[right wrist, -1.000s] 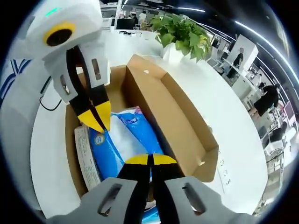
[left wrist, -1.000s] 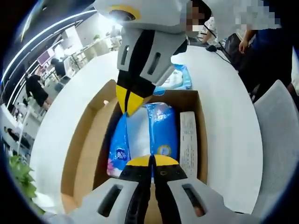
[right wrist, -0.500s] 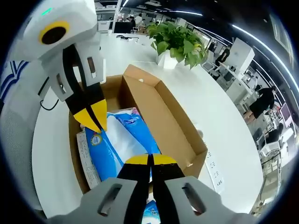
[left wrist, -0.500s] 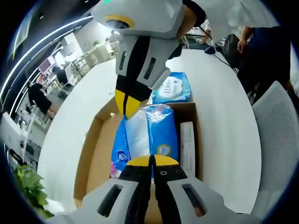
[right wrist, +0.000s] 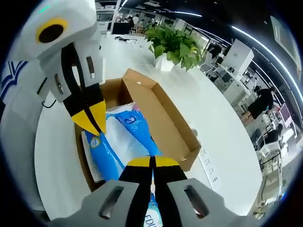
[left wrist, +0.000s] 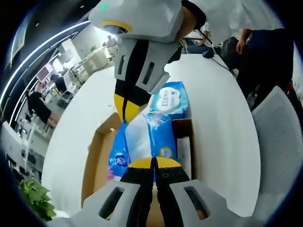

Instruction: Operate the shoe box by opening the lid, removing the specified soft item, and placing it in the target area until the item is outside and the box remains undamaged.

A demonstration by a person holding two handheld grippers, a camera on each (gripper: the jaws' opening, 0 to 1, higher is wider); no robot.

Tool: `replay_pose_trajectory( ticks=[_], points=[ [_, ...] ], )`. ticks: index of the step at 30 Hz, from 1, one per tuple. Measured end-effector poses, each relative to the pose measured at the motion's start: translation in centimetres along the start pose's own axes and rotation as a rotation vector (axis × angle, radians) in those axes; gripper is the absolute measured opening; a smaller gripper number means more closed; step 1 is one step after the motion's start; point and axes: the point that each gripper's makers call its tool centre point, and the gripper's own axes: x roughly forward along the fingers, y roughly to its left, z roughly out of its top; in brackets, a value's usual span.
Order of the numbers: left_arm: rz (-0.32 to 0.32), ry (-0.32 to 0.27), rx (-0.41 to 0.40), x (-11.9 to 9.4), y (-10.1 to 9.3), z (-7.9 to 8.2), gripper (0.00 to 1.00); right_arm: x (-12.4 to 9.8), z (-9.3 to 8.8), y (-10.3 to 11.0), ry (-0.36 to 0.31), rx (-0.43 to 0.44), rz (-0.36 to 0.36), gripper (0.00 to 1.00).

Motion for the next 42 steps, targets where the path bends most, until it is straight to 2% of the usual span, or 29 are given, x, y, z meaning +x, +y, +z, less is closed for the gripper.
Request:
replay_pose_trajectory(
  ticks=[7,14,25,31,37,42],
  points=[
    [0.002,-0.016,0.036,-0.4,-0.4,1.4,0.0,-1.5,-0.2,-0.2,0.002,0.012,-0.038,0.0],
    [0.021,-0.041,0.063,-1.4,-0.7,2.4,0.0,-3.4,0.5,0.7,0.002,0.021,-0.081,0.0],
    [-0.014,-0.088,0.129,-2.2,-2.9,4.7,0.0,-6.6,0.1,1.8,0.034,0.053,-0.147,0.0],
    [-0.052,-0.11,0.175,-1.7,-4.2,6.2,0.0,-8.7,-1.5,2.3,0.062,0.098,-0.191,0.0],
    [-0.085,-0.123,0.201,-0.6,-5.8,7.8,0.0,-10.0,-4.2,2.2,0.086,0.126,-0.203,0.0],
    [-0.096,-0.127,0.205,0.7,-5.7,9.3,0.0,-11.1,-5.9,1.7,0.091,0.134,-0.205,0.0]
  ],
)
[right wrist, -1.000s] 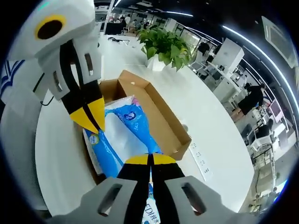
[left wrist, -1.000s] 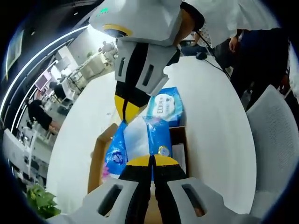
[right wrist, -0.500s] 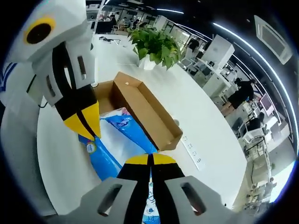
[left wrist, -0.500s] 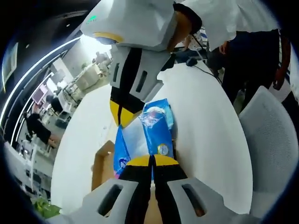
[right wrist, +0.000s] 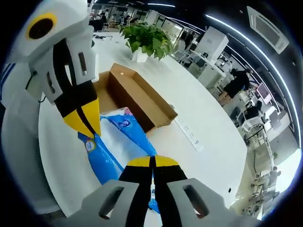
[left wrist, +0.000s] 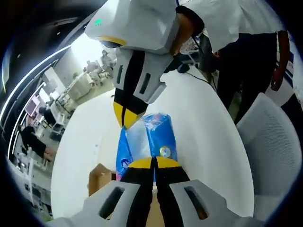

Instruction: Operate the shoe box by opening the lid, removing the specified soft item, and placing it in the target area until the item is outside and the box remains undamaged.

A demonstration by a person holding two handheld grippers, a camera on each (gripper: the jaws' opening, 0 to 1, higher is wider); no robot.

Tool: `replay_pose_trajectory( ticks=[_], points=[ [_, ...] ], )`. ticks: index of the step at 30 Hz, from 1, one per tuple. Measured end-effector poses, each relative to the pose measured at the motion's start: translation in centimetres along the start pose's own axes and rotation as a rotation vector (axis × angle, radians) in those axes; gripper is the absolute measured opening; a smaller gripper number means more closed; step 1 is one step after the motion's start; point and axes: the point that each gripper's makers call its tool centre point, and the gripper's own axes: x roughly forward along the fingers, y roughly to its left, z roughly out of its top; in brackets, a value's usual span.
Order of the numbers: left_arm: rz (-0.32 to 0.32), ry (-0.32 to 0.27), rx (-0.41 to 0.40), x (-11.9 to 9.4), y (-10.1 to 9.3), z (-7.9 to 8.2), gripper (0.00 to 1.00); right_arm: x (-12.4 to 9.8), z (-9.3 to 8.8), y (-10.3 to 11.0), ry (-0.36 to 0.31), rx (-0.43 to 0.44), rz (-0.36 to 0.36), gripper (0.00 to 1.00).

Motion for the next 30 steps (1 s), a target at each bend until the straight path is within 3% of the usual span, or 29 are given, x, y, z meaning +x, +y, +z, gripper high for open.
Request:
replay_pose_trajectory(
  ticks=[12,30],
  points=[
    [-0.006,-0.013,-0.021,4.8,-0.1,3.6,0.0,-1.2,-4.5,-3.3,0.008,0.013,0.002,0.0],
    [-0.022,-0.037,-0.034,10.6,-0.2,7.3,0.0,-1.1,-11.0,-7.5,0.044,0.053,-0.001,0.0]
  ],
)
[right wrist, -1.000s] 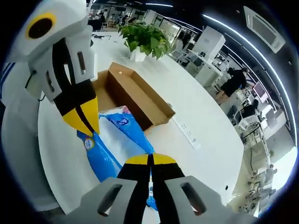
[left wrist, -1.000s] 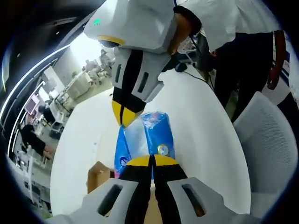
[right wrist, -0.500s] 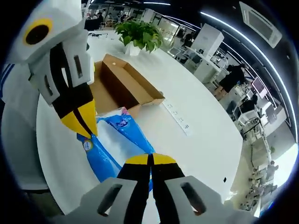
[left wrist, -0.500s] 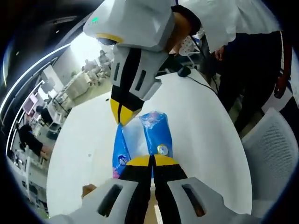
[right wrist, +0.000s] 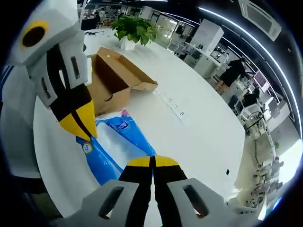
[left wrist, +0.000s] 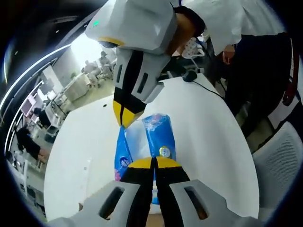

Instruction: Operate the shoe box by opening the lid, removing the specified soft item, and placing it in the target area until the item is outside and the box remains undamaged.

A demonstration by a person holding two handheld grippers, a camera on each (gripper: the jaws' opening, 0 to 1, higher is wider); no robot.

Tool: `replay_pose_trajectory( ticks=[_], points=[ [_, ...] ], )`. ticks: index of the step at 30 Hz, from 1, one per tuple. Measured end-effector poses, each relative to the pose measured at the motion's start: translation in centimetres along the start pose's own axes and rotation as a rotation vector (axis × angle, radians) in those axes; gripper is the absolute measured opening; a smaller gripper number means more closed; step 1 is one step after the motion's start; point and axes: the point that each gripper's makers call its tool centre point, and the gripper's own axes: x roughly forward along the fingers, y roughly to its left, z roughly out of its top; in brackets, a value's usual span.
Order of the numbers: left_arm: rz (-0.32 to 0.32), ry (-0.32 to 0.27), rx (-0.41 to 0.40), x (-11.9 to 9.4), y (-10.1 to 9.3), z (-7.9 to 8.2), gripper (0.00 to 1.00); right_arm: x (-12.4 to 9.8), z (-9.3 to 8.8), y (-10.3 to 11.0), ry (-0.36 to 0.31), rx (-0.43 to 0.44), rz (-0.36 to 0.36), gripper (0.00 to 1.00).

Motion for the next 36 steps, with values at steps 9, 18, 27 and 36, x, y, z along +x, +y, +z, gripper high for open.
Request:
replay_pose_trajectory(
  ticks=[9,18,27,36],
  points=[
    [-0.016,-0.021,-0.026,2.9,-0.4,1.9,0.0,-0.1,-3.0,-2.0,0.017,0.027,-0.009,0.0],
    [-0.015,-0.028,-0.029,4.9,0.2,3.2,0.0,-0.4,-5.4,-3.5,0.025,0.049,-0.026,0.0],
    [-0.011,-0.04,-0.049,7.7,0.8,3.8,0.0,-0.3,-7.6,-5.3,0.033,0.069,-0.047,0.0],
    [0.003,-0.049,-0.068,9.7,1.6,4.2,0.0,0.0,-9.4,-6.5,0.045,0.094,-0.058,0.0]
  ],
)
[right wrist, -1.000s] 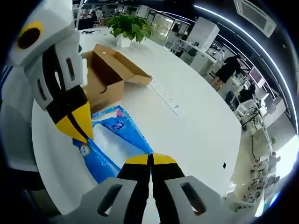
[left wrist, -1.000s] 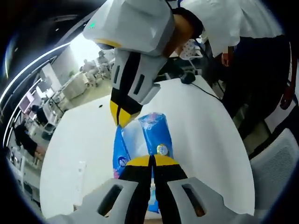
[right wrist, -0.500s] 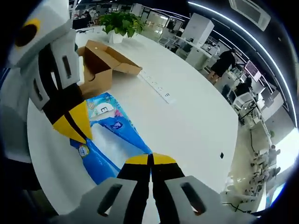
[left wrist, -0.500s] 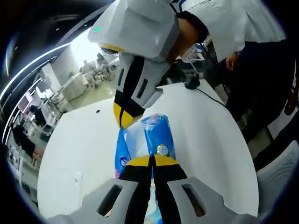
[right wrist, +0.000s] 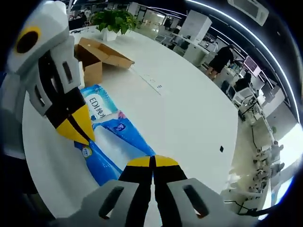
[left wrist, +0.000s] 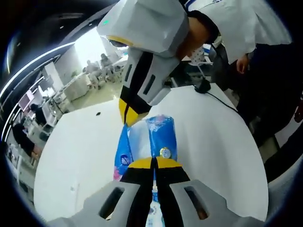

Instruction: Operate the shoe box by opening the lid, removing the specified soft item, and placing it in the target area until the item is outside and the box remains undamaged.

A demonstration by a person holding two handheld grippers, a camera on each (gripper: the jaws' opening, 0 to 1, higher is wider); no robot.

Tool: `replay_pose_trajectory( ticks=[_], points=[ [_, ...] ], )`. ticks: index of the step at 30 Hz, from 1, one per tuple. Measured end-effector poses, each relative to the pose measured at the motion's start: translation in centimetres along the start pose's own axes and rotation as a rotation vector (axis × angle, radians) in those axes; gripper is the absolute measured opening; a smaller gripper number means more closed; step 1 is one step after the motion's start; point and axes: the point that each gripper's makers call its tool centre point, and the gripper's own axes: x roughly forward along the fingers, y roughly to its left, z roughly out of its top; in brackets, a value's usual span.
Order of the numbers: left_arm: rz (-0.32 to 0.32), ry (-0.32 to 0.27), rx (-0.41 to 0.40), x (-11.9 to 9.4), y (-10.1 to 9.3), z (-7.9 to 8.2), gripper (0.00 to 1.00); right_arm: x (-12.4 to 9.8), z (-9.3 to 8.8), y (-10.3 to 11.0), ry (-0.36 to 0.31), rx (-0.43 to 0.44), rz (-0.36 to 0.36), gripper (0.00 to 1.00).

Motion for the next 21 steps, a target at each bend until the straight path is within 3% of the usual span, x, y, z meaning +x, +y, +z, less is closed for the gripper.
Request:
replay_pose_trajectory(
  ticks=[21],
  points=[
    [-0.002,-0.017,-0.043,4.2,1.0,0.3,0.0,0.8,-2.7,-1.6,0.032,0.03,-0.035,0.0]
  ],
)
